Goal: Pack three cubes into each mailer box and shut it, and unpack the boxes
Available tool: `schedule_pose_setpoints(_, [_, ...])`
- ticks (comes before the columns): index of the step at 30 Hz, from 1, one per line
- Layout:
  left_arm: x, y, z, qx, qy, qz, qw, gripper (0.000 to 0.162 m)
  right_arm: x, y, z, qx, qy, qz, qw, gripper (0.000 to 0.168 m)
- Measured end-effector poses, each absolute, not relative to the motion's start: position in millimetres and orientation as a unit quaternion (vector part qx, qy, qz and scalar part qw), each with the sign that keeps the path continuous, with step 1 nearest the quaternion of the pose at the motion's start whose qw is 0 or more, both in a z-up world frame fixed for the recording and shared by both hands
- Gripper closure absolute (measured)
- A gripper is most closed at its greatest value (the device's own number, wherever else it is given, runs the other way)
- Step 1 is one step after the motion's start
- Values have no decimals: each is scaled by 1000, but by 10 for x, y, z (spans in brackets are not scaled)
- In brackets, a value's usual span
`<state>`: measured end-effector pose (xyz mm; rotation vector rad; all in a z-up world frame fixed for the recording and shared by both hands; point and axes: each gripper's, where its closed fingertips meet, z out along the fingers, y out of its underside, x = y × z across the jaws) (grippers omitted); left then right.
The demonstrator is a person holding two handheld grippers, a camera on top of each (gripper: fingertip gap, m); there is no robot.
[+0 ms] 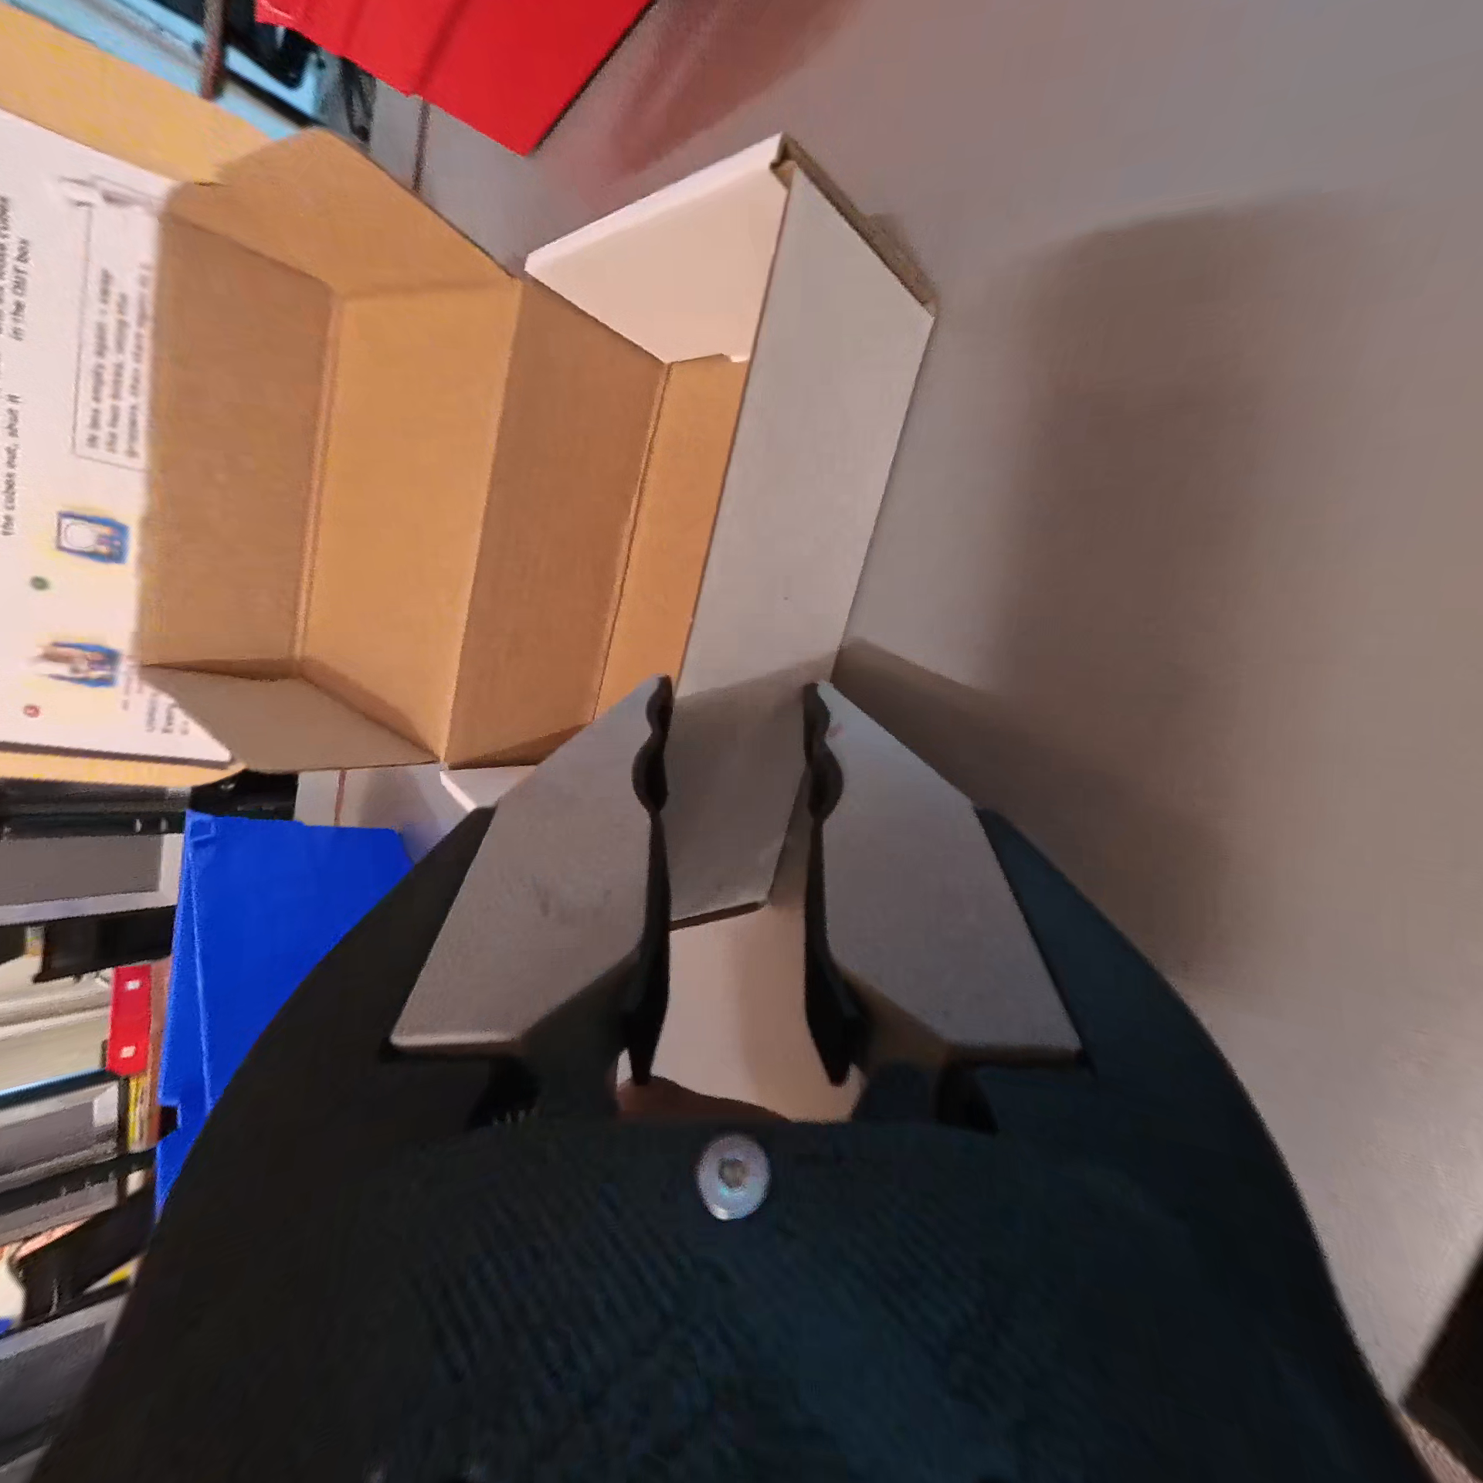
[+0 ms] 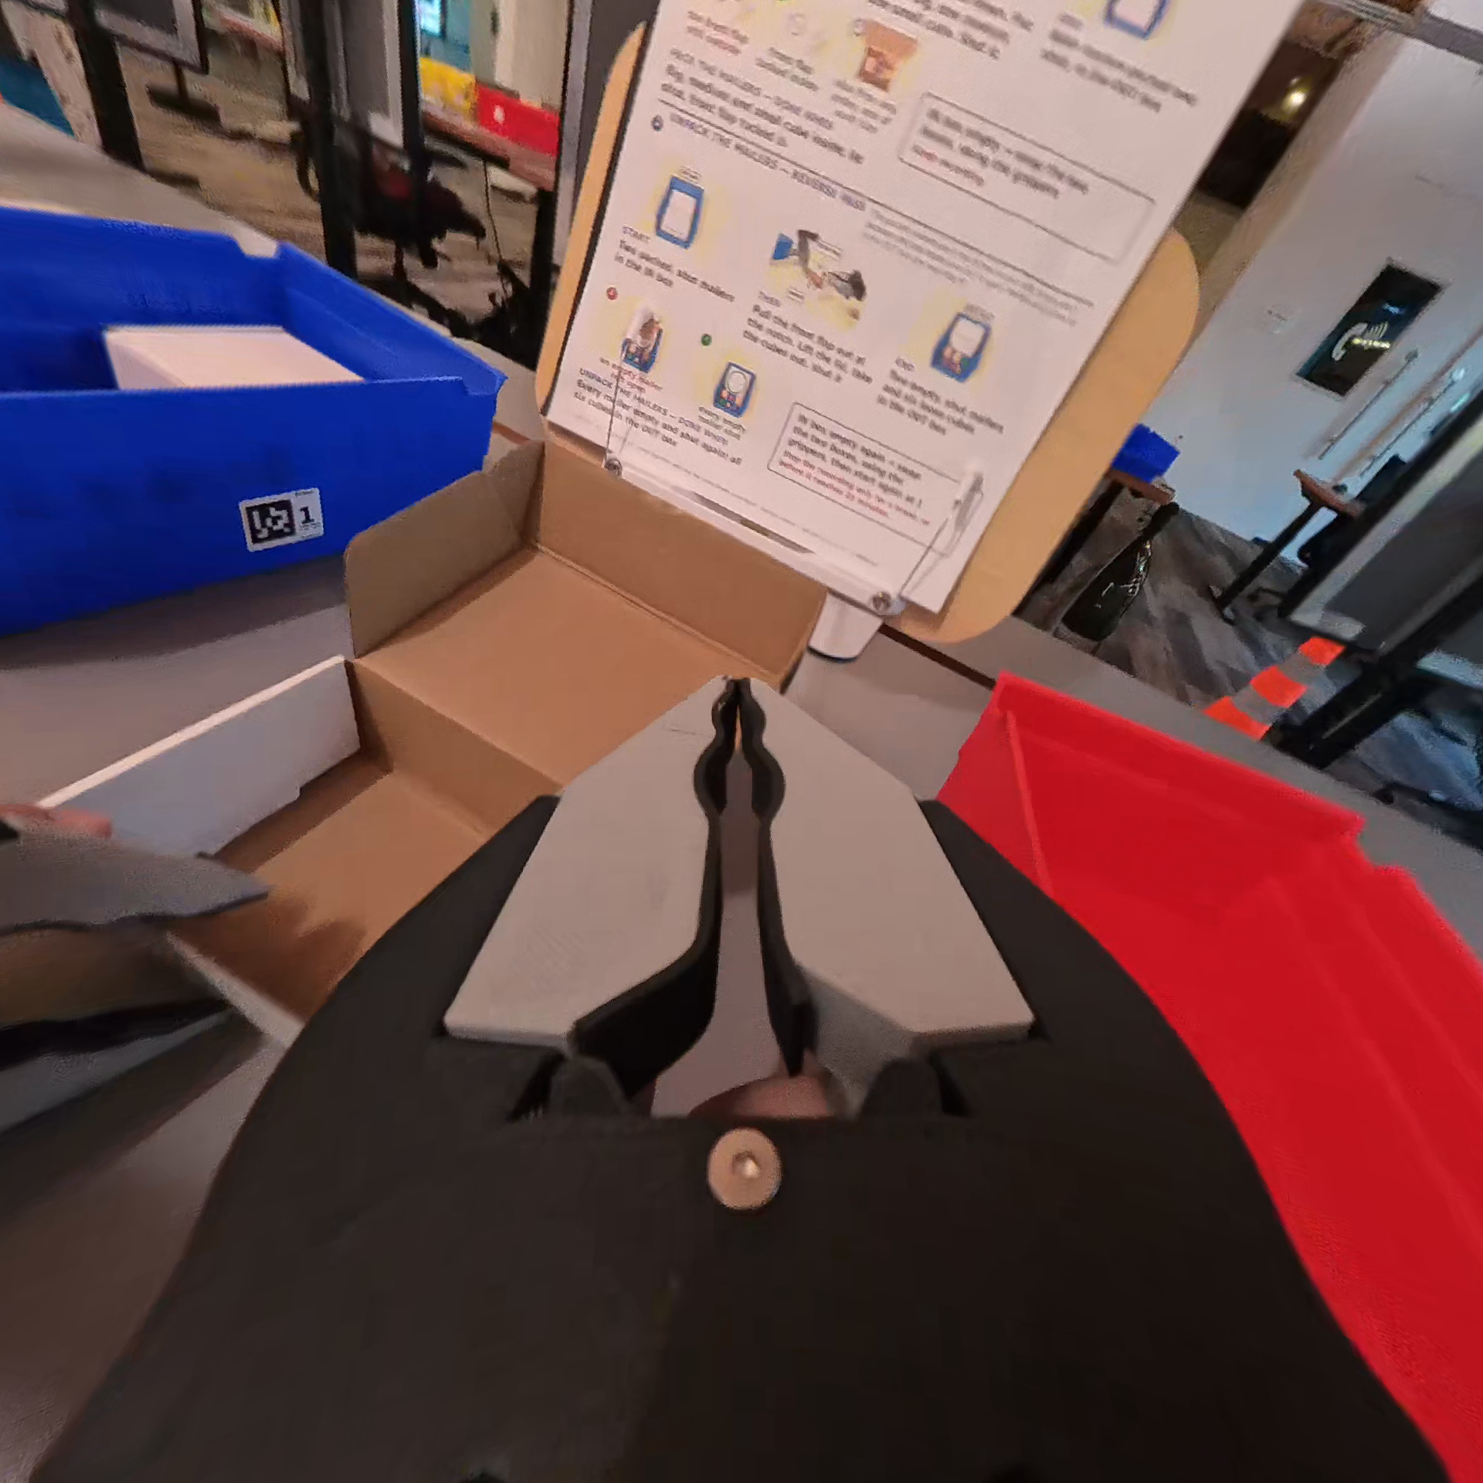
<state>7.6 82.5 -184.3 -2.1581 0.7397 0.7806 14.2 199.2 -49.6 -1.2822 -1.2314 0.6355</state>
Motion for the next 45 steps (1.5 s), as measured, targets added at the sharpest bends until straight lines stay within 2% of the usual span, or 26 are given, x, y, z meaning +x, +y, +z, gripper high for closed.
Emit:
schedule_pose_setpoints(6, [121,736,-1780,-848,278,257,372,117,417,2113,-809,-557,-501,282,599,168])
schedule_pose_setpoints(10, [107,607,-1276,-836,224,214,454,107,442,2063,-988,-559,-511,319,570,162])
schedule_pose_setpoints(12, [26,479,-998,-827,185,186,497,111,456,2019,-1066,-559,-509,346,556,157])
schedule_pose_setpoints(13, [-59,397,-886,-826,159,174,513,123,456,1984,-1101,-556,-506,364,550,154])
schedule_pose_setpoints(19, [-953,-125,-364,-784,-69,135,602,117,423,1894,-1157,-549,-526,399,513,136])
schedule_pose_setpoints(24, [-1802,-564,-454,-751,-251,172,587,118,418,1929,-1182,-568,-512,432,479,132])
schedule_pose_setpoints(26, [-2020,-682,-487,-728,-314,165,587,133,411,1944,-1200,-575,-509,442,463,129])
schedule_pose_setpoints(28, [-2182,-783,-537,-711,-360,170,580,141,407,1939,-1206,-576,-510,447,456,128])
schedule_pose_setpoints(35, [-2265,-762,-855,-754,-365,190,512,134,378,1860,-1242,-563,-538,418,467,128])
schedule_pose_setpoints(37, [-2270,-728,-913,-763,-365,198,495,140,373,1852,-1250,-563,-541,417,465,128])
schedule_pose_setpoints(39, [-2326,-746,-931,-763,-373,227,477,161,370,1856,-1255,-565,-540,421,460,128])
schedule_pose_setpoints(45, [-2242,-513,-864,-776,-342,163,505,162,367,1855,-1258,-566,-540,425,455,129])
